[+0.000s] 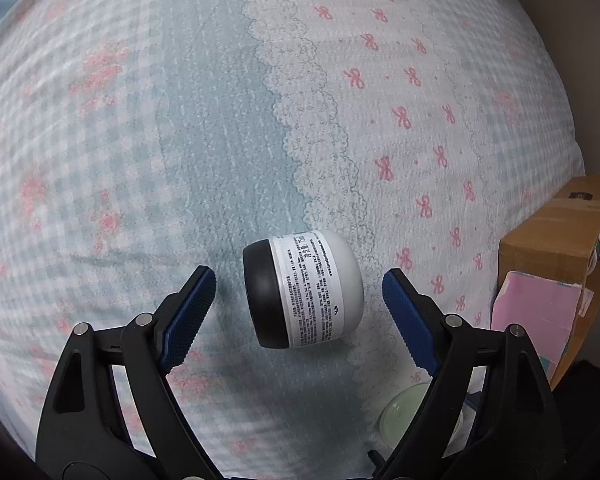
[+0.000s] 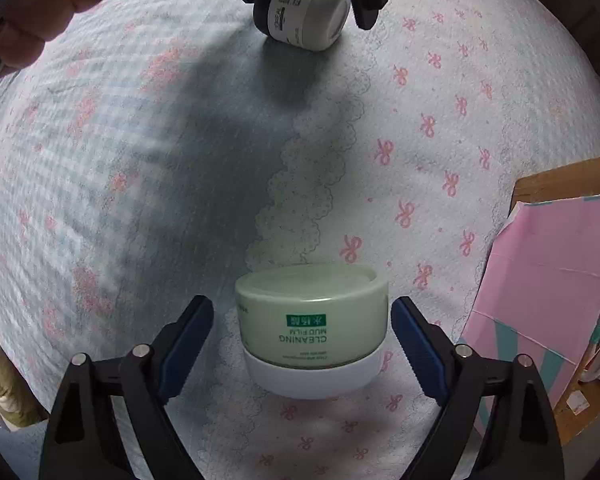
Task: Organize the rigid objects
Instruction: 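Grasp the black-lidded jar with the left gripper while the right gripper grasps the green jar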
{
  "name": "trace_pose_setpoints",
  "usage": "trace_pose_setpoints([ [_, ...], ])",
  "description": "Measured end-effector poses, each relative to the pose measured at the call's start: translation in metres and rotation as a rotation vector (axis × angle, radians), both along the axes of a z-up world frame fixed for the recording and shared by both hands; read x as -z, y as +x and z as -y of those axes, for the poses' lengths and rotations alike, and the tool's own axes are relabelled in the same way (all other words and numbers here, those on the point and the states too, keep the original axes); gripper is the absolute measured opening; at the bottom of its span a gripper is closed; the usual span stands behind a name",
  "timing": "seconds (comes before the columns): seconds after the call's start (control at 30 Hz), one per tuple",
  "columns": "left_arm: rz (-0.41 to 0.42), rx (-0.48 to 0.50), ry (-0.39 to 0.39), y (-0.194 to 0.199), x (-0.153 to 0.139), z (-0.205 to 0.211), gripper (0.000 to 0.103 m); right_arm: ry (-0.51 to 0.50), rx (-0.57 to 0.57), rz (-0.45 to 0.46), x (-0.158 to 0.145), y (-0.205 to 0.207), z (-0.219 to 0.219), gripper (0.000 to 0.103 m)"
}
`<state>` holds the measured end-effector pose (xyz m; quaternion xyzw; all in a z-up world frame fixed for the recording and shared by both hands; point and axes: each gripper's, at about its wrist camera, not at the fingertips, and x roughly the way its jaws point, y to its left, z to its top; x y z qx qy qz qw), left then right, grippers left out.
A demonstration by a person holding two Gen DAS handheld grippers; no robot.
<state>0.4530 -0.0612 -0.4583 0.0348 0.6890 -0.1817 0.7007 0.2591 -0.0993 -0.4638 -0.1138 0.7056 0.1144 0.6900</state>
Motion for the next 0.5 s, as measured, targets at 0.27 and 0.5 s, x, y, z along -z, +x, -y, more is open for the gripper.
trace_pose_setpoints([
  [0.27, -0.004, 0.014, 0.061, 0.002, 0.013, 0.017, 0.053, -0.026, 0.021, -0.016, 0.014, 0.004, 0.005, 0.068],
  [0.5, 0.018, 0.002, 0.061, -0.002, 0.009, 0.011, 0.05, -0.008, 0.034, -0.006, 0.02, 0.007, 0.004, 0.067],
])
